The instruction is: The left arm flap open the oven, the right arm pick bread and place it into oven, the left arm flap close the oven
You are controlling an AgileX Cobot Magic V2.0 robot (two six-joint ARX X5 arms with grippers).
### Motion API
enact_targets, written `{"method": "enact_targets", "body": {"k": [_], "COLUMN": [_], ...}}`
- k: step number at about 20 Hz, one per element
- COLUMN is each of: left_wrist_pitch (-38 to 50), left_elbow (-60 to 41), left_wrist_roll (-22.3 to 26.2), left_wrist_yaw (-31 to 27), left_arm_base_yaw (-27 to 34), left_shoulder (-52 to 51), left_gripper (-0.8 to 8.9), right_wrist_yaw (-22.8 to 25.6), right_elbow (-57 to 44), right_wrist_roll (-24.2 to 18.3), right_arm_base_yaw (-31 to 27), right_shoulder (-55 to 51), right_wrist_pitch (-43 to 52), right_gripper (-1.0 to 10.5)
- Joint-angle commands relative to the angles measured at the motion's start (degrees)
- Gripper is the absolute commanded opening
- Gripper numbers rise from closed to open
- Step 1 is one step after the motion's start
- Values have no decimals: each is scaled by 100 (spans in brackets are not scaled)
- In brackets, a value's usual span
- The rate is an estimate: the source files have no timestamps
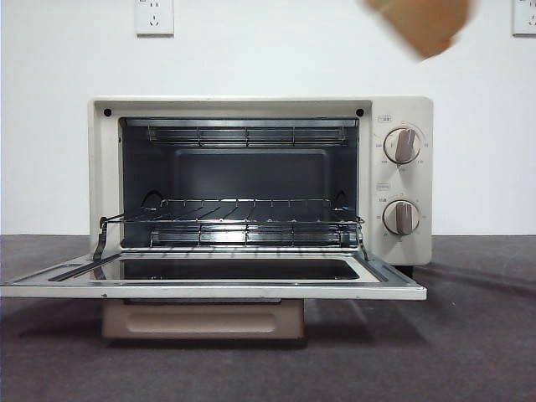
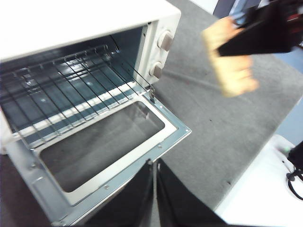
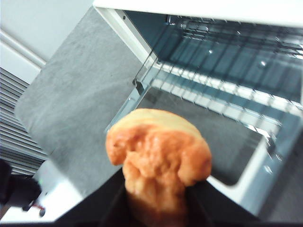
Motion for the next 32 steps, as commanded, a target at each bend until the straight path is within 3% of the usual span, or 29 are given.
{"method": "enact_targets", "body": {"k": [1, 11, 14, 21, 25, 32], "left_wrist_pitch": [-52, -352, -354, -476, -575, -750], "left_elbow": [90, 90, 90, 90, 90, 90], "left_wrist_roll": [-31, -33, -48, -153, -186, -245], "left_wrist_yaw": [-72, -72, -72, -70, -70, -70], "left_arm_base_yaw": [-44, -46, -46, -46, -46, -46], "left_shoulder": [-173, -437, -437, -437, -446, -446], "left_gripper": [17, 19, 19, 19, 19, 19], "right_wrist_yaw": [278, 785, 1086, 1257, 1410, 2094], "right_elbow": [96, 96, 96, 98, 98, 98], "right_wrist_roll": [160, 227, 358, 616, 656, 654], "right_arm_base_yaw": [236, 461, 459, 455, 455, 455], "right_shoulder": [509, 2098, 2459, 3285, 3510, 3591], "right_wrist_pitch": [450, 1862, 2448, 3788, 4116, 4120], "right_gripper": [109, 109, 109, 109, 109, 109]}}
